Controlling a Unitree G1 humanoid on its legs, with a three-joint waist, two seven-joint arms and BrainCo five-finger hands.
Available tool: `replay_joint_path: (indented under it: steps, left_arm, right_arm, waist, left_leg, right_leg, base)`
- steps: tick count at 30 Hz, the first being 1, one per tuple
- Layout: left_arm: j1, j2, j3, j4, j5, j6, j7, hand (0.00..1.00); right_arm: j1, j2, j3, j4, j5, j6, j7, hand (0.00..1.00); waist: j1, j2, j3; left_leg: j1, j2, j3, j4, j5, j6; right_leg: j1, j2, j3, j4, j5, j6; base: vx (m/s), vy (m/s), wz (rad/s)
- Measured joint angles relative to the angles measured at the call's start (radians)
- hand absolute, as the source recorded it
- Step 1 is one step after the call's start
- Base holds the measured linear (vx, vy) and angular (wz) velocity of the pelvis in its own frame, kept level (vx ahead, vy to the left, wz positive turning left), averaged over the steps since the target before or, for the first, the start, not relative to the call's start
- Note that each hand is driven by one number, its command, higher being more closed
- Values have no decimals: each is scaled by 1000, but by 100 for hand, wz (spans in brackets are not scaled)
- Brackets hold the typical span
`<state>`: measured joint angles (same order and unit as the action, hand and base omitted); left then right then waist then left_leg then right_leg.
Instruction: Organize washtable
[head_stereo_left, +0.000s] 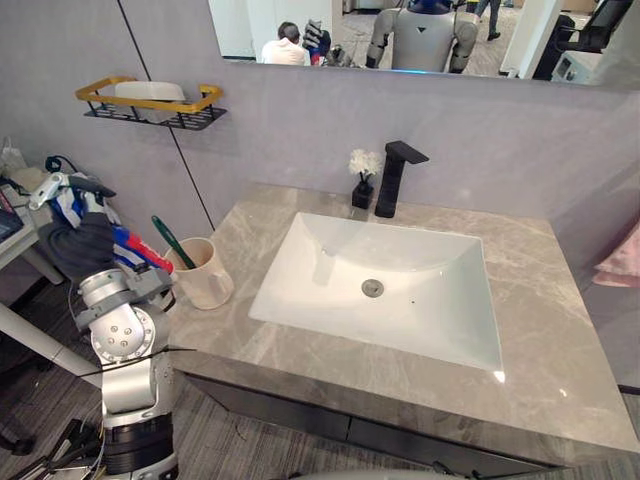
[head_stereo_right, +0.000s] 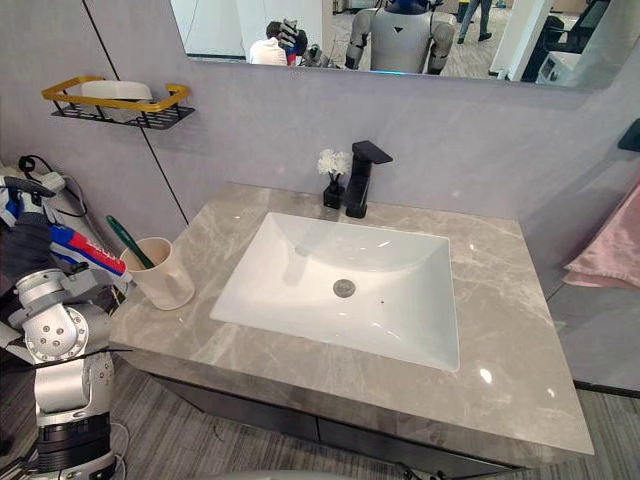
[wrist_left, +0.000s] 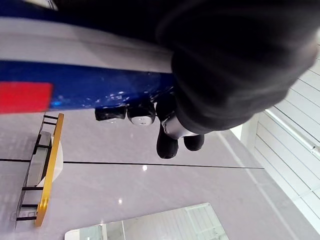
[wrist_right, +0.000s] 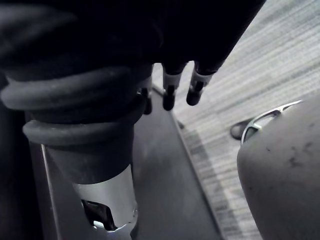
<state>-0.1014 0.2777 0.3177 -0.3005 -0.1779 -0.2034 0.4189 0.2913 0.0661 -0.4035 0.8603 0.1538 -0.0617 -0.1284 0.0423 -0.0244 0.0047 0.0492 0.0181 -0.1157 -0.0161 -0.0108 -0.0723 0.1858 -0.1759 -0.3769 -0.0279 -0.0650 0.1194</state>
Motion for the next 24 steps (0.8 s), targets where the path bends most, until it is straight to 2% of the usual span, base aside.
replay_joint_path:
  steps: [8,24]
  left_arm:
    - [-10,47,2,0,0,0,0,100]
    - [-71,63,5,0,16,0,-1,100]
  right_arm:
    - [0,-3,14,0,-1,0,0,0]
    - [-1,-8,19,0,-8,0,3,0]
  waist:
    - [-1,2,2]
    - [-1,16,11]
  left_leg:
    - [2,1,9,-2,0,0]
    - [9,1,7,-5,0,0]
  right_leg:
    - [-2,0,6,0,0,0]
    - [2,0,10,-2,0,0]
  base:
    - [0,0,0]
    - [0,0,-1]
